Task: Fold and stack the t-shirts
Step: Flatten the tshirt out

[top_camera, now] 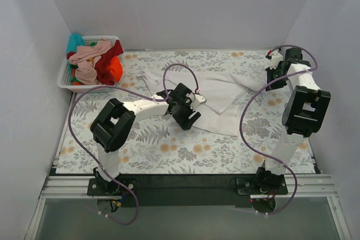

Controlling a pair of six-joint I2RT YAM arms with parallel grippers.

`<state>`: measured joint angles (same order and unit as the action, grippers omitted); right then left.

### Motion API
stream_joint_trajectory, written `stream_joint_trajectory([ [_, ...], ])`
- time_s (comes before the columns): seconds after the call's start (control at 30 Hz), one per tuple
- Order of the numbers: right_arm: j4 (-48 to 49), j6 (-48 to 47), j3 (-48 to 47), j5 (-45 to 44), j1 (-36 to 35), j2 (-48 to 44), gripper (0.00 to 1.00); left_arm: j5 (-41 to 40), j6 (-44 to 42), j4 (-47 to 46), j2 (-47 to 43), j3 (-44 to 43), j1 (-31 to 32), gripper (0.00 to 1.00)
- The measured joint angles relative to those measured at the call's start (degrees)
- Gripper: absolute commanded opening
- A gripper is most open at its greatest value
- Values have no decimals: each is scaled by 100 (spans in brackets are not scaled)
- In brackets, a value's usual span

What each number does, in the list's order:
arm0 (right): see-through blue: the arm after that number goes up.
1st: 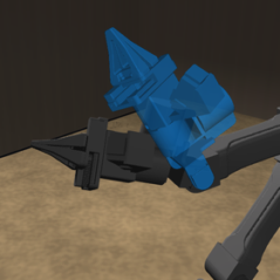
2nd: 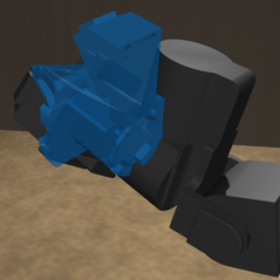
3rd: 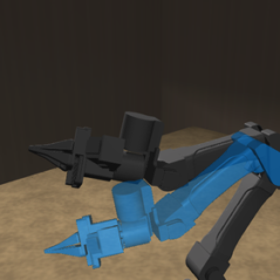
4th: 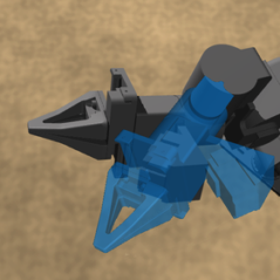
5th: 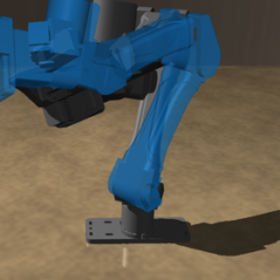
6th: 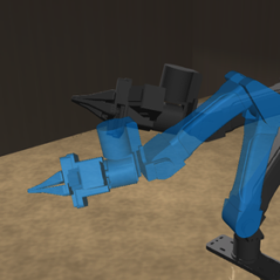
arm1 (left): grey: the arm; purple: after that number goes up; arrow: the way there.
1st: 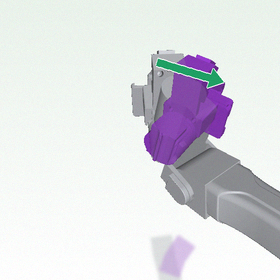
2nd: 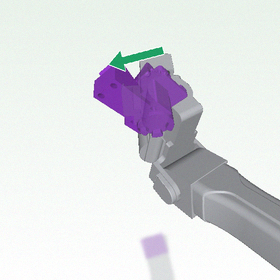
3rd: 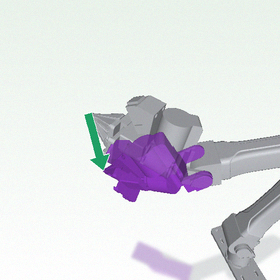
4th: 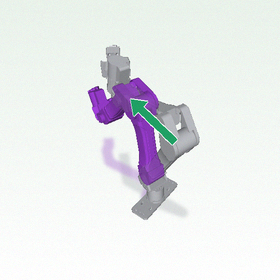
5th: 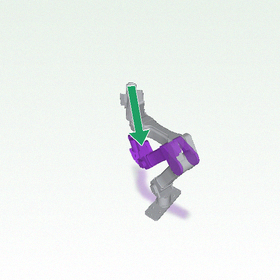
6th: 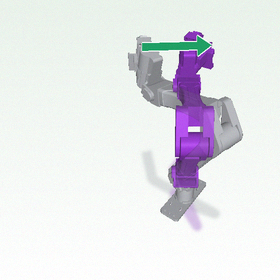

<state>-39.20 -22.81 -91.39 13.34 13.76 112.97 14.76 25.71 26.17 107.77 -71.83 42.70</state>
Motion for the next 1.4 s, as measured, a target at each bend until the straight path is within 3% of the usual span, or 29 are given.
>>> stream_joint_trajectory([
  [0.07,-7,-48,79,-37,0,-31,1,-199,-127,-85,201,13,48,61],
  [0.17,-11,-142,188,-101,0,-142,1,-479,-295,-264,216,79,83,33],
  [0.2,-13,-164,223,-122,0,-192,1,-586,-369,-350,195,144,81,21],
  [0.23,-31,-195,245,-138,0,-245,1,-673,-428,-444,149,227,81,0],
  [0.4,-90,-487,466,-267,20,-605,1,-743,-820,-444,-614,1110,-35,0],
  [0.63,-380,-1357,1722,-407,129,-1596,1,-149,-2059,1207,-2944,2426,-1200,0],
  [0.67,-476,-1506,1941,-404,133,-1696,19,-118,-2308,1349,-3252,2524,-1381,5],
  [0.73,-833,-1788,2234,-396,133,-1731,40,-83,-2669,1587,-3630,2680,-1563,16],
  [0.77,-986,-1908,2293,-380,136,-1698,56,-55,-2817,1722,-3742,2745,-1633,20],
  [0.8,-1156,-1978,2295,-352,138,-1679,64,-13,-2931,1871,-3770,2776,-1700,28],
  [0.9,-1554,-2181,2138,-85,125,-1711,69,160,-3051,2271,-3624,2730,-1875,34],
  [1.0,-1766,-2109,1725,214,-39,-2000,55,391,-2955,2570,-3530,2527,-1969,34],
  [1.03,-1773,-2037,1604,319,-212,-2208,48,474,-2874,2625,-3539,2441,-1976,33],
  [1.13,-1731,-1659,1547,640,-1290,-2900,43,809,-2527,2623,-3602,2297,-1976,32],
  [1.3,-1123,-933,2052,1023,-3888,-3407,43,1296,-1690,2470,-3526,2326,-2090,32],
  [1.4,-737,-597,2444,706,-5169,-3296,43,1370,-1292,2273,-3224,2326,-2367,32],
])
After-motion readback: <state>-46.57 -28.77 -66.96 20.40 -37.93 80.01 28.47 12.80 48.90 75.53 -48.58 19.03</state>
